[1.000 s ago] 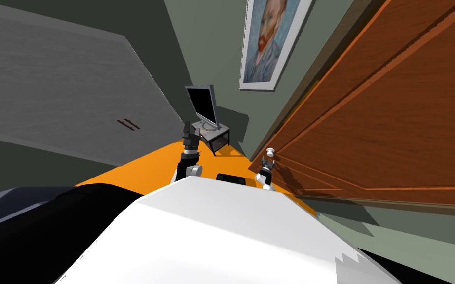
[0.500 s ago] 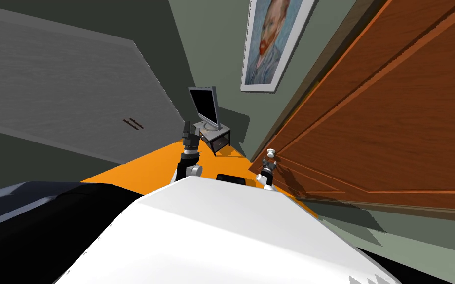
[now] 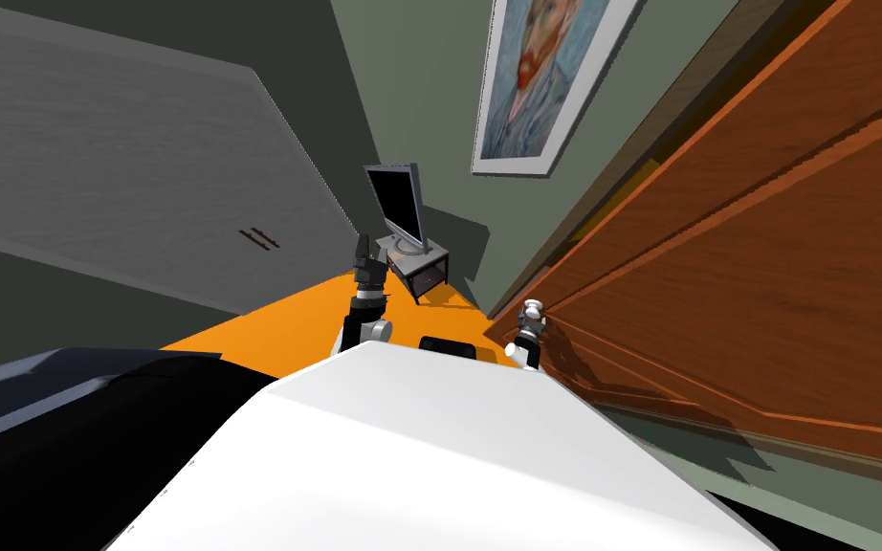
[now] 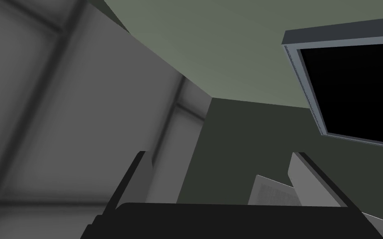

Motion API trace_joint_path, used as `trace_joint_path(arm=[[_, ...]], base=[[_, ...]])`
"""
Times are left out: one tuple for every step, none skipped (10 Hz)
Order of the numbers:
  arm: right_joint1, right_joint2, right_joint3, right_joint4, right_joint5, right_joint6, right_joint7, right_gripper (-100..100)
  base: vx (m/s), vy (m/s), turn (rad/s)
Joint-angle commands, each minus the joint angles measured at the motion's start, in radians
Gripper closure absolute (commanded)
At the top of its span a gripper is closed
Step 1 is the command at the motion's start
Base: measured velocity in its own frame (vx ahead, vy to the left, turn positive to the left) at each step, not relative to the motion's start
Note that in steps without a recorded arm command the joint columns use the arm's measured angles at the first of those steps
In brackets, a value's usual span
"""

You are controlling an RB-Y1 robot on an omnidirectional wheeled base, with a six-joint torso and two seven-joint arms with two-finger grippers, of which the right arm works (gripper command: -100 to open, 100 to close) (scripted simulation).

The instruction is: Pull the door open

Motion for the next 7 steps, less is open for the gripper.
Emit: trace_joint_path(arm=[[-0.013, -0.014, -0.001, 0.031, -0.002, -0.012, -0.019, -100], [-0.002, -0.009, -0.001, 0.011, -0.001, -0.004, -0.012, -100], [-0.002, -0.009, -0.001, 0.011, -0.001, -0.004, -0.012, 100], [-0.002, -0.009, -0.001, 0.011, -0.001, -0.004, -0.012, 100], [-0.002, -0.009, -0.001, 0.011, -0.001, -0.004, -0.012, 100], [-0.002, -0.009, -0.001, 0.011, -0.001, -0.004, -0.012, 100], [-0.002, -0.009, -0.001, 0.011, -0.001, -0.004, -0.012, 100]], base=[[0.106, -0.015, 0.041], [0.040, -0.006, 0.004], [-0.003, -0.004, -0.020], [-0.016, -0.004, 0.003], [-0.014, 0.000, 0.011], [-0.008, 0.001, 0.002], [0.000, 0.000, 0.000]])
